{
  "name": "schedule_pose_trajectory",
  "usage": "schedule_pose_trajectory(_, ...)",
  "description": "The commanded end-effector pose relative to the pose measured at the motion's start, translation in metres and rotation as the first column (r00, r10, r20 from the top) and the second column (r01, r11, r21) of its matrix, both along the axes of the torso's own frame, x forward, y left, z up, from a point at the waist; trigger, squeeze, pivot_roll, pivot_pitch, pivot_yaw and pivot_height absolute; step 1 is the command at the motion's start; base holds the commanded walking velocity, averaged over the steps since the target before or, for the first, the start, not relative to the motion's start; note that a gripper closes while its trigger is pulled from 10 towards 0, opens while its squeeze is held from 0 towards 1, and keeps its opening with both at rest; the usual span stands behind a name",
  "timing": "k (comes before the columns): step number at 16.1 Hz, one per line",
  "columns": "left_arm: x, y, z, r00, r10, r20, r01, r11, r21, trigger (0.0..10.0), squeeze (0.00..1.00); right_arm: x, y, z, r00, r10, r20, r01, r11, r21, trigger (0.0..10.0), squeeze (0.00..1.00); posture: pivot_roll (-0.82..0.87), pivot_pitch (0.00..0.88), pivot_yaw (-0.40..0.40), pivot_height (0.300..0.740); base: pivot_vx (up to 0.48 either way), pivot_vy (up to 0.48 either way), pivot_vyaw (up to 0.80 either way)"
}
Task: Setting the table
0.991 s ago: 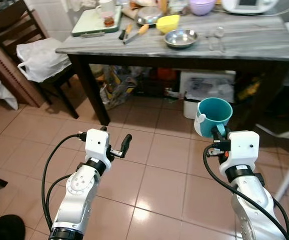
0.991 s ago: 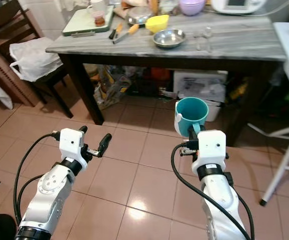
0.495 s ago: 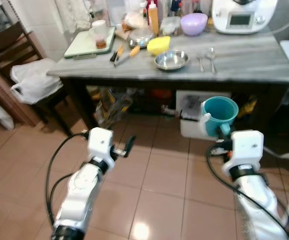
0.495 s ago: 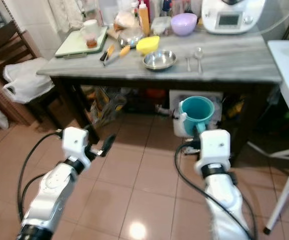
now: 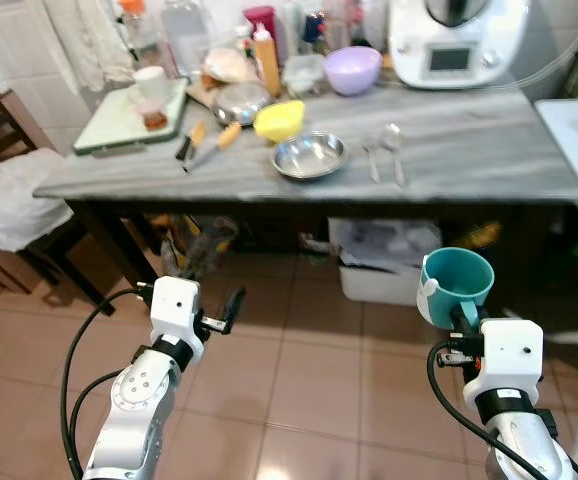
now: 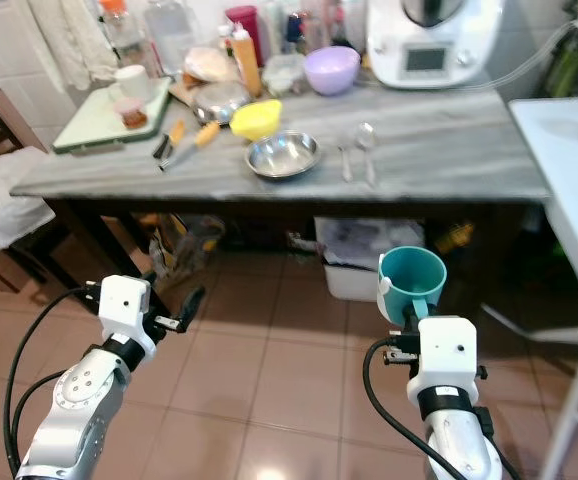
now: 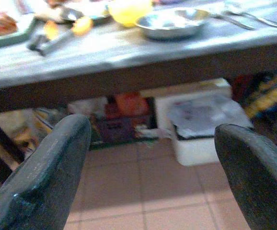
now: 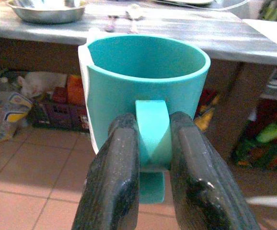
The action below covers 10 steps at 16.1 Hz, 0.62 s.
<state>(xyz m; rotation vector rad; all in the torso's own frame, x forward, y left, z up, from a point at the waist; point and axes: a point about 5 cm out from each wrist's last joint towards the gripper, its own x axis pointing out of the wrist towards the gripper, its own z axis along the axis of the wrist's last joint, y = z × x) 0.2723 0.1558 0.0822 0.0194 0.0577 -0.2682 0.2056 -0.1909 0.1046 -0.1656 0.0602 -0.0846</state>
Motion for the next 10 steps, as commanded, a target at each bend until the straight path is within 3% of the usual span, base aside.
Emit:
schedule_pose_trajectory(1, -0.001, 0.017, 0.002, 0.997, 0.077, 0.002, -0.077, 0.997, 0.027, 10.0, 0.00, 0.005, 0.006, 0.012, 0.998, 0.023, 0.051, -0.023, 1.000, 0.010, 10.0, 0.00, -0.18, 0.077, 0.119, 0.740, 0.360, 0.000, 0.00)
schedule_pose_trajectory(7, -0.002, 0.014, 0.014, 0.995, 0.088, 0.034, -0.089, 0.996, 0.004, 10.0, 0.00, 0.015, 0.008, 0.029, 0.992, 0.051, 0.112, -0.050, 0.999, -0.016, 10.0, 0.00, -0.17, 0.078, 0.098, 0.740, 0.325, 0.000, 0.00)
schedule_pose_trajectory(10, -0.001, 0.014, 0.021, 0.995, 0.087, 0.049, -0.087, 0.996, -0.002, 10.0, 0.00, 0.023, 0.004, 0.046, 0.985, 0.030, 0.173, -0.022, 0.999, -0.044, 10.0, 0.00, -0.17, 0.078, 0.098, 0.740, 0.081, 0.000, 0.00)
